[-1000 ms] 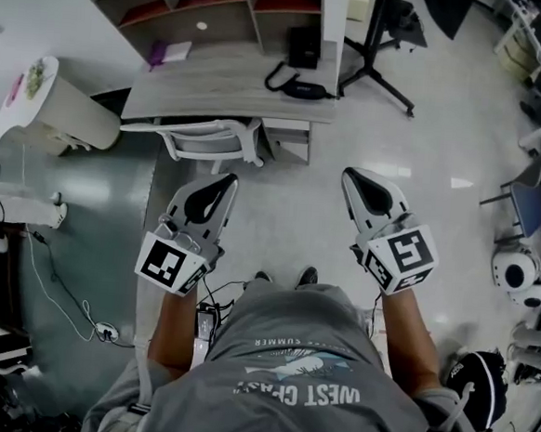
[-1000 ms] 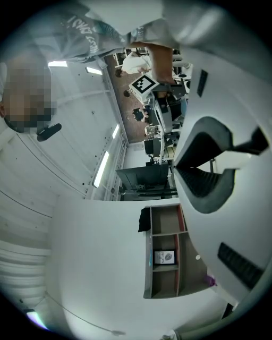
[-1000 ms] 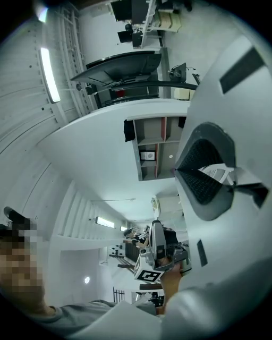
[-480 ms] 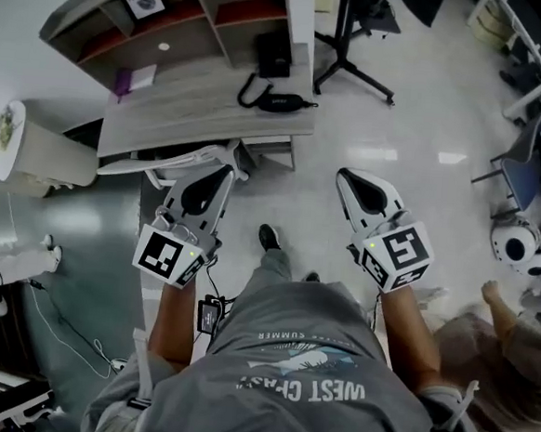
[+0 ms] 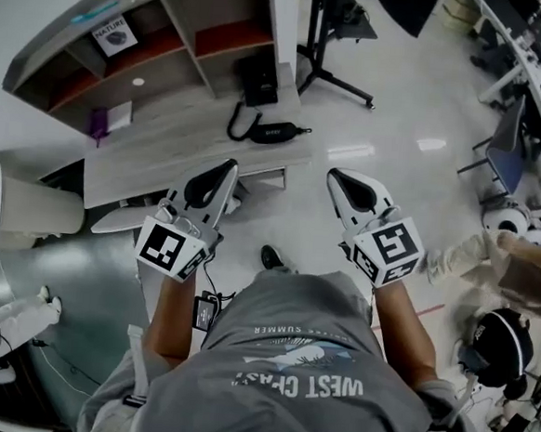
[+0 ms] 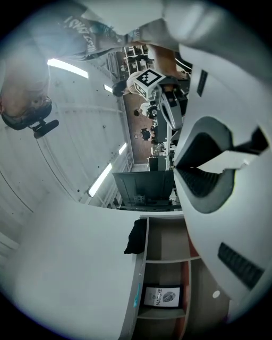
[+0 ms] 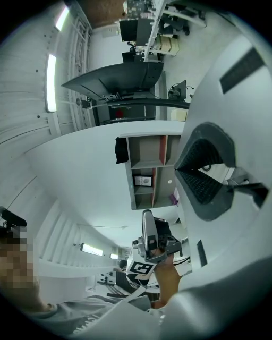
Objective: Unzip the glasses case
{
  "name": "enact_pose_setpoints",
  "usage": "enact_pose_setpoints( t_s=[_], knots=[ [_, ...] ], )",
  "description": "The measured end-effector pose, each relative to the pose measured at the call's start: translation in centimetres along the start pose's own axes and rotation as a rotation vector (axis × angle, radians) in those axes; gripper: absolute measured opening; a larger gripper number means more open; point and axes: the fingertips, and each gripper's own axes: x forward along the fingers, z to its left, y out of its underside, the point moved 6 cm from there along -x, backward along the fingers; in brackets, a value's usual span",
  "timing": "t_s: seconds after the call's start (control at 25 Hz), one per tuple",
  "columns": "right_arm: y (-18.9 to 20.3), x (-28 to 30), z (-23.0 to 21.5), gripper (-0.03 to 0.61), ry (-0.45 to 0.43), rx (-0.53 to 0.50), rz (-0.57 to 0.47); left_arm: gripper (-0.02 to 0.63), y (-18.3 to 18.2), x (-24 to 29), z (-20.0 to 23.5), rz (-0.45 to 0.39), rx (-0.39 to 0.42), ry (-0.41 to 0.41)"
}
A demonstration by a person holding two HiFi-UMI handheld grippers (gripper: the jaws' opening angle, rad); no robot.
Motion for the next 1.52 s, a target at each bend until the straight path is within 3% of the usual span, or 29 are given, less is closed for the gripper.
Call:
enact_pose_setpoints(
  t_s=[0.32, 0.72, 0.96, 1.12, 1.24, 1.52],
  knots=[
    [-0.2, 4.5, 1.0, 0.012, 0.036, -0.041, 0.054, -0.002, 1.6, 0.6, 4.0, -0.010, -0.020, 0.073],
    [2.4, 11.0, -1.5, 0.012, -0.020, -0.126, 0.165, -0.002, 4.6, 0.3, 7.7, 0.043, -0.062, -0.004],
    [6.1, 16.0, -4.2, 0.024, -0.097, -0.215, 0.283, -0.002, 5.8, 0.6, 9.3, 0.105, -0.082, -0.071],
    [9.5, 19.9, -6.3, 0.066, -0.146, -0.337, 0.366, -0.002, 6.9, 1.6, 10.8, 0.144, -0.111, -0.116],
    [12.2, 22.7, -7.5, 0.124, -0.204, -0.495, 0.408, -0.002, 7.8, 2.6, 11.8, 0.171, -0.141, -0.153],
    [19.1, 27.9, -9.5, 0.251, -0.400, -0.828, 0.515, -0.002, 10.1, 4.6, 13.7, 0.224, -0.206, -0.212]
  ],
)
